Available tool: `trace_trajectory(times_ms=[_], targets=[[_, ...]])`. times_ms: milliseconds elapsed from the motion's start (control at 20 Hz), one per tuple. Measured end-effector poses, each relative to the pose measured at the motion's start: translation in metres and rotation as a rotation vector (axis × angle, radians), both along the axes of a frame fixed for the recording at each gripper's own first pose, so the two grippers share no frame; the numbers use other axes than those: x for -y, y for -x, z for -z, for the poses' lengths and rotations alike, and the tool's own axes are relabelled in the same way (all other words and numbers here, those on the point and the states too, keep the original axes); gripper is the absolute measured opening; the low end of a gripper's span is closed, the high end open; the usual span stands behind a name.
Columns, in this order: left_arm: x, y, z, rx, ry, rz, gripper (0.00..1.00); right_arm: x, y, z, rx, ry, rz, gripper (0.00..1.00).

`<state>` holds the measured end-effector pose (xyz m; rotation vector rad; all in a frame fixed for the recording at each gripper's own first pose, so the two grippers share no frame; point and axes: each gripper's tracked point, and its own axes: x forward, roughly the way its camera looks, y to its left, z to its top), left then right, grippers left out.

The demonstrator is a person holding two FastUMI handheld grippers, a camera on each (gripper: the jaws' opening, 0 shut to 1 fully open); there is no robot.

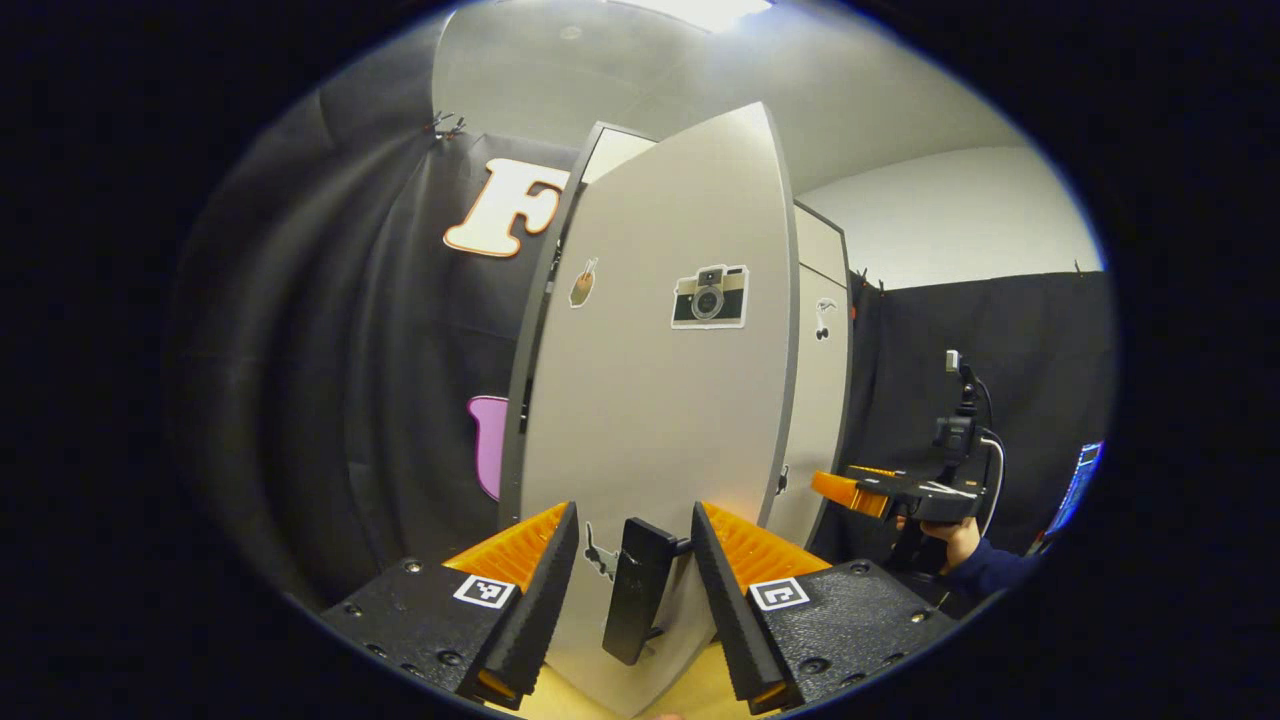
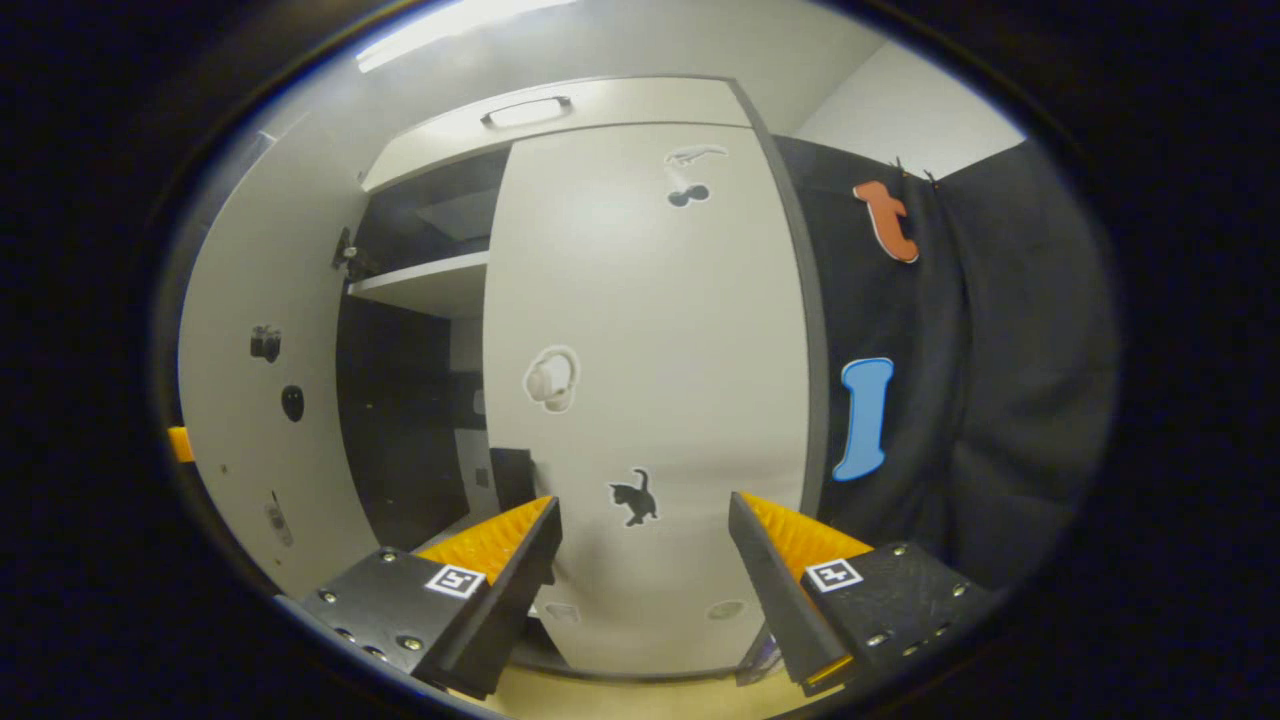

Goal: Grab one shoe with the right hand and put it into the shoe cabinet, grab the other shoe with the left hand and put it into the shoe cabinet; then close the right door with the right hand and the left door with the left hand.

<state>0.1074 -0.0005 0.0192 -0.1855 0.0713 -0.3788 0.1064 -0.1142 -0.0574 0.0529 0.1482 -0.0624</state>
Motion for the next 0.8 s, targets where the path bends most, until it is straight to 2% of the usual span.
trace_trajectory(times_ms=[300,350,450,650,700,750,800], targets=[[0.028,-0.019,0.009,0.000,-0.043,0.028,0.71,0.047,0.030,-0.013,0.012,-0.017,0.091,1.00],[0.034,-0.023,0.010,-0.001,-0.035,0.035,0.76,0.053,0.035,-0.016,0.015,-0.017,0.102,1.00],[0.045,-0.031,0.013,-0.006,-0.031,0.046,0.76,0.065,0.045,-0.020,0.022,-0.011,0.123,1.00],[0.067,-0.045,0.014,0.014,-0.094,0.048,0.76,0.084,0.062,-0.031,0.035,0.013,0.159,1.00],[0.071,-0.050,0.015,0.013,-0.101,0.046,0.74,0.089,0.067,-0.034,0.040,0.021,0.170,0.97],[0.074,-0.054,0.017,0.008,-0.102,0.046,0.76,0.095,0.074,-0.037,0.045,0.029,0.180,1.00],[0.077,-0.057,0.018,0.002,-0.097,0.047,0.76,0.100,0.079,-0.038,0.048,0.036,0.189,0.97]])
